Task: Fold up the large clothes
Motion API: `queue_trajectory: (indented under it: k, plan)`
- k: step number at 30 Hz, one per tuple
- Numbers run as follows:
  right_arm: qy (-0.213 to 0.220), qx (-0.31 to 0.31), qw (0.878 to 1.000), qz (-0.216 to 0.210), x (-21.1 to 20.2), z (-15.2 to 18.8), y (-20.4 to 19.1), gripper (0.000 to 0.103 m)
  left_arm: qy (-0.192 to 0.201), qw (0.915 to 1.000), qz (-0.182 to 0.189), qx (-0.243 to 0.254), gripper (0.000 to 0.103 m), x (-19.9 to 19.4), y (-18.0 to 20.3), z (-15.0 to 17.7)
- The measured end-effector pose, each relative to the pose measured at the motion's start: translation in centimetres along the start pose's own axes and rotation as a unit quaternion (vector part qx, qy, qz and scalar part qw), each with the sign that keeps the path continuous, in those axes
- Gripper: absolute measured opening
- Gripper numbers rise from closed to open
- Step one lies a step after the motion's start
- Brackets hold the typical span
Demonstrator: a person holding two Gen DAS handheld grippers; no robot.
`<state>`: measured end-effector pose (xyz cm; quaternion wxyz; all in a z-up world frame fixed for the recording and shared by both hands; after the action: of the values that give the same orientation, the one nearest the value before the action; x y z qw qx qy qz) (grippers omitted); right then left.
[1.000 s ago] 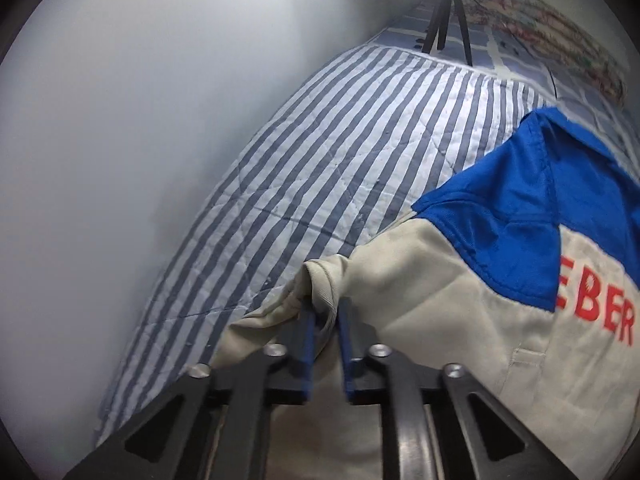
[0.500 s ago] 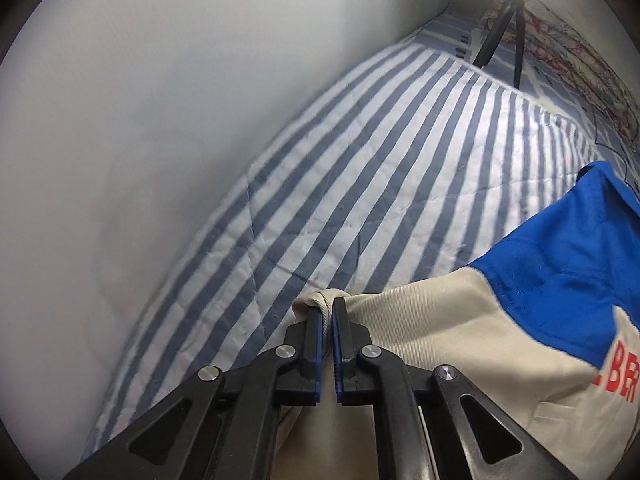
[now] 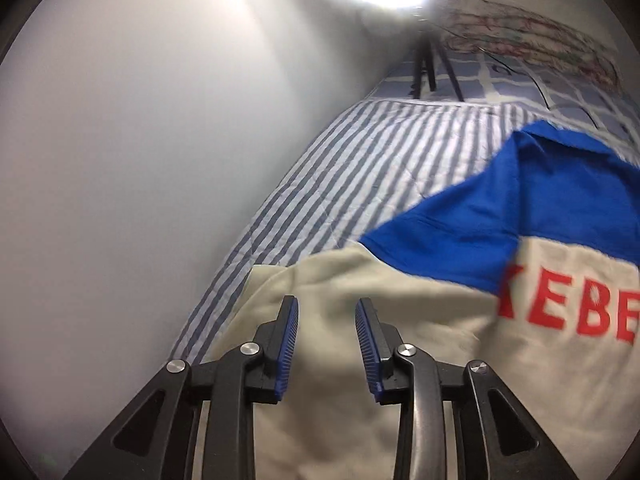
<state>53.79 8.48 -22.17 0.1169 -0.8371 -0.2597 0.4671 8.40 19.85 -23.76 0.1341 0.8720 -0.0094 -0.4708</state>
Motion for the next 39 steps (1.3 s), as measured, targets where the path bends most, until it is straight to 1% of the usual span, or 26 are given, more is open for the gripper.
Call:
queue_trajectory:
  k: [2, 5, 6, 7, 9, 10, 12, 13, 15, 17, 18, 19, 20, 21, 22, 23, 25, 27, 28, 30, 31, 32, 33, 35, 37, 39]
  plan:
    - [0.011, 0.017, 1.0, -0.012, -0.8, -0.4, 1.0, 0.032, -0.001, 1.0, 0.001, -0.006, 0.001, 0.0, -0.4, 0.1]
    - [0.002, 0.04, 0.999, -0.021, -0.5, -1.1, 1.1, 0.03, 0.003, 1.0, -0.005, -0.001, 0.001, 0.0, -0.4, -0.1]
    - [-0.007, 0.04, 0.999, -0.011, -0.2, -1.1, 0.9, 0.03, 0.003, 1.0, -0.004, -0.002, 0.001, 0.0, -0.7, -0.1]
    - [-0.016, 0.031, 0.999, 0.014, 0.5, -0.9, 0.6, 0.029, 0.004, 1.0, -0.003, -0.004, 0.001, -0.1, -0.7, 0.0]
    - [-0.022, 0.007, 0.999, 0.045, 1.2, -0.2, 0.7, 0.028, 0.003, 1.0, -0.003, -0.007, 0.001, -0.1, -0.5, 0.1]
    - [-0.029, -0.006, 0.997, 0.071, 2.2, 0.3, 1.0, 0.028, 0.003, 1.0, -0.001, -0.007, 0.001, -0.3, -0.5, 0.1]
    - [-0.03, -0.01, 0.993, 0.109, 3.5, 0.8, 2.9, 0.027, 0.005, 1.0, -0.001, -0.007, 0.001, -0.3, -0.5, -0.1]
    - [-0.032, -0.002, 0.992, 0.121, 4.1, 1.2, 4.2, 0.026, 0.009, 0.9999, -0.001, -0.008, 0.001, -0.5, -0.6, -0.2]
    - [-0.047, 0.023, 0.992, 0.118, 5.0, 1.9, 6.1, 0.024, 0.017, 0.9997, 0.005, -0.014, 0.001, -0.9, -0.8, -0.3]
    - [-0.032, 0.02, 0.994, 0.105, 4.4, 2.1, 6.1, 0.024, 0.02, 0.9997, 0.013, -0.012, 0.001, -1.3, -0.6, -0.6]
    - [-0.036, 0.019, 0.994, 0.099, 3.9, 2.2, 5.8, 0.025, 0.02, 0.9996, 0.015, -0.01, 0.007, -1.4, -0.5, -0.6]
    - [-0.037, 0.015, 0.995, 0.09, 3.2, 2.3, 5.3, 0.025, 0.022, 0.9996, 0.017, -0.006, 0.022, -1.5, -0.2, -0.7]
    - [-0.034, 0.008, 0.996, 0.084, 2.4, 2.4, 4.7, 0.026, 0.024, 0.9995, 0.02, -0.003, 0.033, -1.6, -0.1, -0.8]
    - [-0.031, -0.006, 0.997, 0.072, 1.1, 2.7, 3.8, 0.027, 0.026, 0.9993, 0.025, -0.001, 0.051, -1.7, 0.2, -0.8]
    - [-0.03, -0.015, 0.998, 0.061, 0.0, 3.0, 3.1, 0.027, 0.027, 0.9991, 0.032, 0.0, 0.055, -1.7, 0.4, -0.9]
    - [-0.03, -0.024, 0.998, 0.043, -1.4, 3.6, 2.2, 0.027, 0.025, 0.9988, 0.043, -0.002, 0.055, -1.6, 0.6, -1.0]
    - [-0.043, -0.035, 0.998, 0.005, -4.1, 5.5, 0.7, 0.027, 0.016, 0.9974, 0.069, -0.017, 0.055, -1.0, 0.4, -1.2]
    - [-0.059, -0.05, 0.997, -0.023, -6.0, 7.7, -0.4, 0.027, 0.007, 0.9954, 0.086, -0.042, 0.055, -0.4, -0.2, -1.2]
    - [-0.072, -0.061, 0.995, -0.038, -7.4, 9.7, -1.1, 0.027, 0.004, 0.9951, 0.086, -0.049, 0.055, -0.1, -0.4, -1.1]
    - [-0.089, -0.072, 0.992, -0.057, -8.9, 12.8, -2.0, 0.028, -0.005, 0.9944, 0.087, -0.061, 0.055, 0.5, -0.9, -0.9]
    - [-0.104, -0.076, 0.989, -0.068, -9.8, 15.2, -2.3, 0.028, -0.009, 0.9932, 0.093, -0.069, 0.055, 0.7, -1.2, -0.7]
    - [-0.114, -0.079, 0.988, -0.075, -9.9, 16.7, -2.7, 0.028, -0.01, 0.9929, 0.093, -0.073, 0.055, 0.9, -1.3, -0.6]
    - [-0.127, -0.079, 0.986, -0.08, -10.2, 18.7, -2.9, 0.028, -0.01, 0.9933, 0.086, -0.076, 0.055, 1.0, -1.6, -0.5]
    - [-0.145, -0.083, 0.983, -0.078, -10.0, 22.0, -3.1, 0.028, -0.013, 0.9937, 0.077, -0.081, 0.055, 1.2, -2.0, -0.4]
    - [-0.157, -0.092, 0.981, -0.072, -9.5, 24.7, -3.1, 0.028, -0.017, 0.9921, 0.088, -0.088, 0.055, 1.5, -2.2, -0.2]
    - [-0.163, -0.097, 0.979, -0.069, -8.9, 26.4, -3.2, 0.027, -0.021, 0.9934, 0.08, -0.079, 0.055, 1.8, -2.1, 0.0]
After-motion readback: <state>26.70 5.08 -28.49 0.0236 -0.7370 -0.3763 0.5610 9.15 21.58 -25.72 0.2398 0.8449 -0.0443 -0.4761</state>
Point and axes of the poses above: each gripper's, at about its wrist camera, not at the fingertips, and x roughly the way its jaws point, y to its right, z to its underside, the point moved 4 cm from there along x, roughly the way its jaws point, and after that the axes turned 10 degrees about x, right-handed, at the moved point
